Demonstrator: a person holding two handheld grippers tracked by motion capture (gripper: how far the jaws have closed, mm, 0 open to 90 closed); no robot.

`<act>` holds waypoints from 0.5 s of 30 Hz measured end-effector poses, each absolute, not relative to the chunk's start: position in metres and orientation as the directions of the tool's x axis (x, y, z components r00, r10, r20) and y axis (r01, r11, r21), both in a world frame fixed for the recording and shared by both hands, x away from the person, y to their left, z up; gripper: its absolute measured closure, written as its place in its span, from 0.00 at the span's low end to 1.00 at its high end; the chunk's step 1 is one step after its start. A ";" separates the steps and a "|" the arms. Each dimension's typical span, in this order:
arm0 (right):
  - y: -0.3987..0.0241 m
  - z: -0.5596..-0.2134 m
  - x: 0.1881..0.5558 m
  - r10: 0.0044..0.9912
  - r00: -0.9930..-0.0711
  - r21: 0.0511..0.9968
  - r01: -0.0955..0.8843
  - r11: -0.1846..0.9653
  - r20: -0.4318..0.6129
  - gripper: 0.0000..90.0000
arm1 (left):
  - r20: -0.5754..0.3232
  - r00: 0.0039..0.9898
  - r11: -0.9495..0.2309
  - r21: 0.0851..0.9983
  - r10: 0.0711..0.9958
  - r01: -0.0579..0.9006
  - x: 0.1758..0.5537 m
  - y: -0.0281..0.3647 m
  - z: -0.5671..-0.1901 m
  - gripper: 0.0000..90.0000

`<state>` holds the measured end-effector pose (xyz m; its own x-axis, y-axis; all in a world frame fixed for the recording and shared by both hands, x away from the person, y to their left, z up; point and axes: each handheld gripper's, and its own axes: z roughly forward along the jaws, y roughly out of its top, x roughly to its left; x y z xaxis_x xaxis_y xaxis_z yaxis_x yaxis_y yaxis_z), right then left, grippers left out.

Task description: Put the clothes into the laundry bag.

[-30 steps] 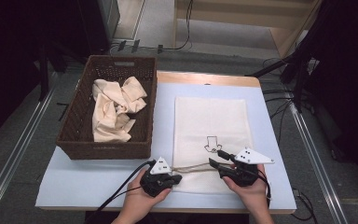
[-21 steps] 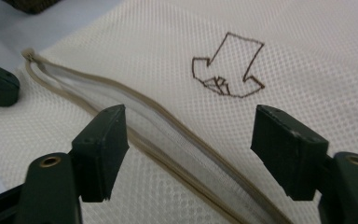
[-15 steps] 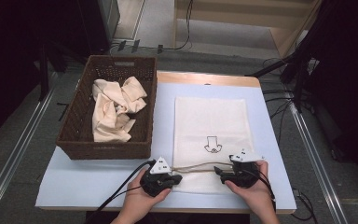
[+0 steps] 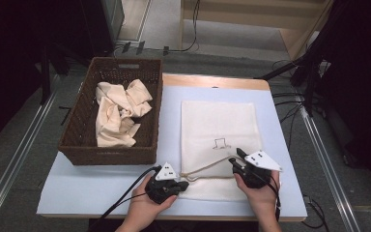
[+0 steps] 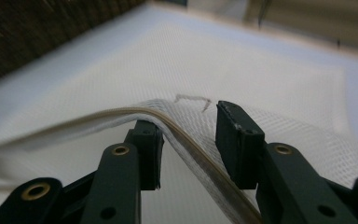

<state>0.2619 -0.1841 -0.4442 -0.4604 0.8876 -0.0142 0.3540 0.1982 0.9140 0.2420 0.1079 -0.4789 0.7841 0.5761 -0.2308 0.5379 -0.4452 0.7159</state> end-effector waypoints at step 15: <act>-0.190 -0.449 0.263 0.858 -0.512 0.884 0.412 0.220 0.025 0.97 | -0.173 0.812 -0.437 0.770 0.557 0.464 0.233 0.109 -0.476 0.79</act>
